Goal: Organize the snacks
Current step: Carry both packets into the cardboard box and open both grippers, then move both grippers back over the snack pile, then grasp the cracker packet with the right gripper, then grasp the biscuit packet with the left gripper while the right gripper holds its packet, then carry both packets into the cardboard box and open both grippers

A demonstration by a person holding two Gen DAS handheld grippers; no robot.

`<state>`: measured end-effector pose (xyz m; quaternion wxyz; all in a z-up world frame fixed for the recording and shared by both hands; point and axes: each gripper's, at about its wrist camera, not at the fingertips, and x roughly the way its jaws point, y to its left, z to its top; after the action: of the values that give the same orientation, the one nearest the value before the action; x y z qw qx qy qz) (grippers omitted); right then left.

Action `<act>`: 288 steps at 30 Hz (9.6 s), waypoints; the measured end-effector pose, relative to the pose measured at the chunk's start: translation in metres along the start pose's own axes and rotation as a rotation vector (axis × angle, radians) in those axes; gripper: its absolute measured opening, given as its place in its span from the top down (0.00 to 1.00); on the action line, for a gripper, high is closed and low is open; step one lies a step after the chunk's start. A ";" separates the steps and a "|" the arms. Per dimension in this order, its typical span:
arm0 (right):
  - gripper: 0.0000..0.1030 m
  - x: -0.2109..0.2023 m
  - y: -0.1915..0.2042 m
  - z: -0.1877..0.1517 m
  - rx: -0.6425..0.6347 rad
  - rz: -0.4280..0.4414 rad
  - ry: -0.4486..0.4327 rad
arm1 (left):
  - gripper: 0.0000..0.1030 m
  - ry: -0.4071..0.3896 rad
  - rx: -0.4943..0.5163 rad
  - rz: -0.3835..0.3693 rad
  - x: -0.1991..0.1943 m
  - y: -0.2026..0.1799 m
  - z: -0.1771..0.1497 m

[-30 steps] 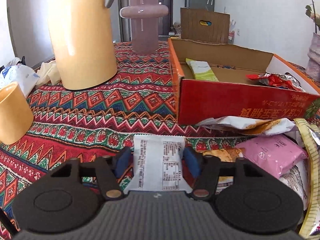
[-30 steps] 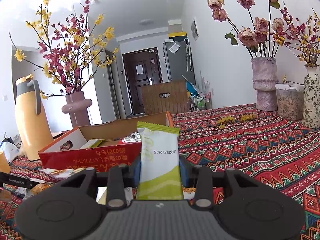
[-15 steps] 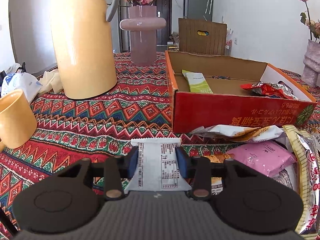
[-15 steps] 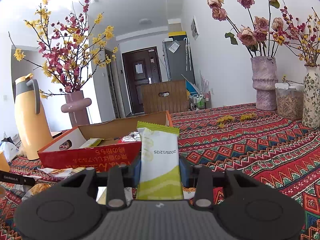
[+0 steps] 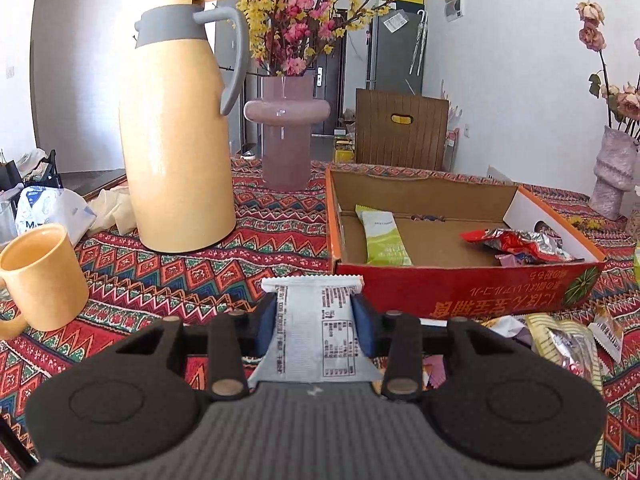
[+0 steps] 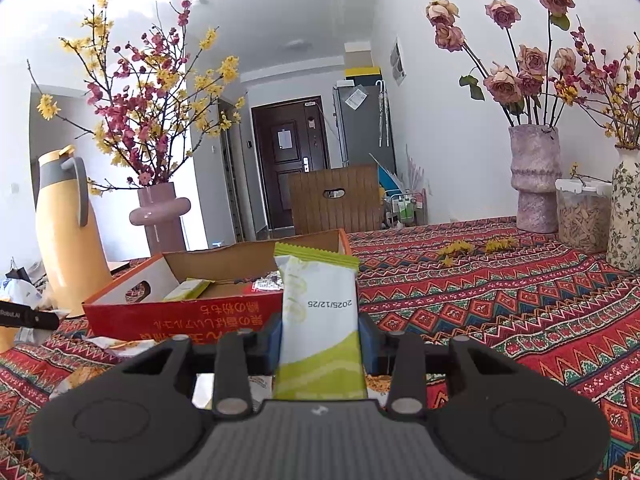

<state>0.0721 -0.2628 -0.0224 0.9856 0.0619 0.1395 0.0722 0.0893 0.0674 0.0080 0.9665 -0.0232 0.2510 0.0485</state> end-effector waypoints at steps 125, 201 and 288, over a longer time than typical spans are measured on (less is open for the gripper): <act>0.00 0.039 -0.002 -0.007 -0.053 -0.063 0.127 | 0.00 -0.095 0.011 0.011 0.013 -0.020 -0.024; 0.78 0.021 -0.002 -0.008 -0.008 -0.024 0.027 | 0.00 0.082 0.016 -0.047 0.013 -0.020 -0.025; 0.78 0.144 0.070 0.066 -0.096 0.184 0.068 | 0.60 -0.089 -0.007 -0.042 0.071 -0.069 0.060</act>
<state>0.2186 -0.1783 0.0124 0.9713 0.0247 0.1631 0.1711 0.1878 0.0088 0.0271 0.9774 -0.0297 0.2069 0.0302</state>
